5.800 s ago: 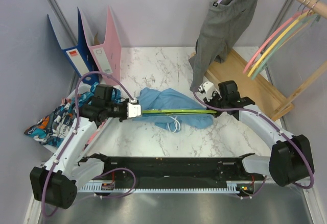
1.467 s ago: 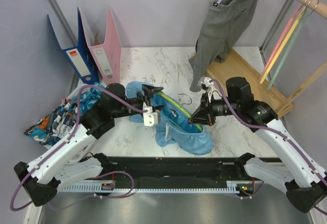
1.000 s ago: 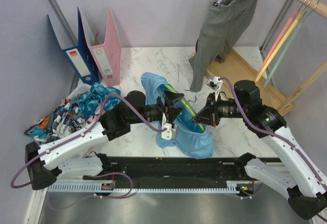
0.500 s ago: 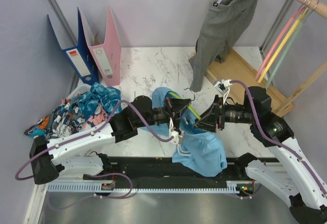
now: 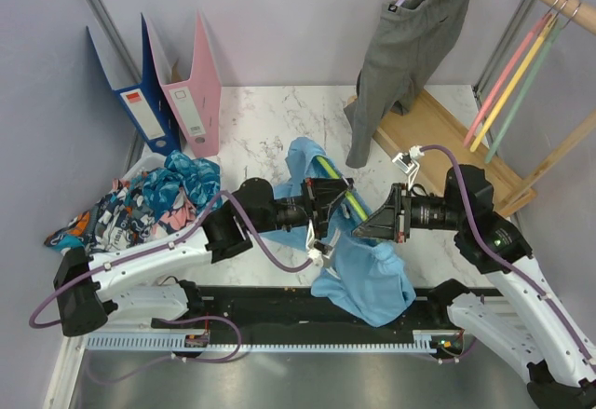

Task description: Place the shorts on the hanger

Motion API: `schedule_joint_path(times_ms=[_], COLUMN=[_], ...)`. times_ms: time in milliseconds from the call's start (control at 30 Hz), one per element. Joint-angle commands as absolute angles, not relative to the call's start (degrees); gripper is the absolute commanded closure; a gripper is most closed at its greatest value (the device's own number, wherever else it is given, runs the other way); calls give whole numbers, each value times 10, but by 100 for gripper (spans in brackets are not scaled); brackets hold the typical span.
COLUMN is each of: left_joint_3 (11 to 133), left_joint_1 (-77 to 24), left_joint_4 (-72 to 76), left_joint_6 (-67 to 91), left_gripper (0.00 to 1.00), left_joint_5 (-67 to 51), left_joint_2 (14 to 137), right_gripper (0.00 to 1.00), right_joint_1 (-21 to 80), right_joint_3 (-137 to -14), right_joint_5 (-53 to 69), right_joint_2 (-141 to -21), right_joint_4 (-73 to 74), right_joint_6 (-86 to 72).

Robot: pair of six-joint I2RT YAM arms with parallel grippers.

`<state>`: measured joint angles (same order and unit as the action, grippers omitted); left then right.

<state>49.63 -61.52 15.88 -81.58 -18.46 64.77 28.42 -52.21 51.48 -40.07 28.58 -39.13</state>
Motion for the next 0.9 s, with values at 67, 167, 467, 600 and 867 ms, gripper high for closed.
schedule_joint_path(times_ms=[67, 167, 467, 600, 867], left_joint_3=[539, 582, 584, 568, 570], left_joint_1=[-606, -599, -544, -531, -528], left_joint_4=[231, 198, 127, 127, 111], left_joint_6=[-699, -597, -537, -537, -524], left_gripper=[32, 1, 1, 1, 1], left_joint_5=[-135, -93, -39, -39, -71], left_joint_2=[650, 632, 559, 548, 543], right_gripper=[100, 100, 100, 100, 100], right_joint_1=[300, 281, 193, 176, 163], right_joint_3=[-620, -681, -747, -815, -832], right_joint_5=[491, 424, 367, 293, 100], right_joint_2=[-401, -415, -415, -432, -468], right_joint_4=[244, 288, 413, 432, 294], right_joint_6=[-385, -407, -509, -534, -641])
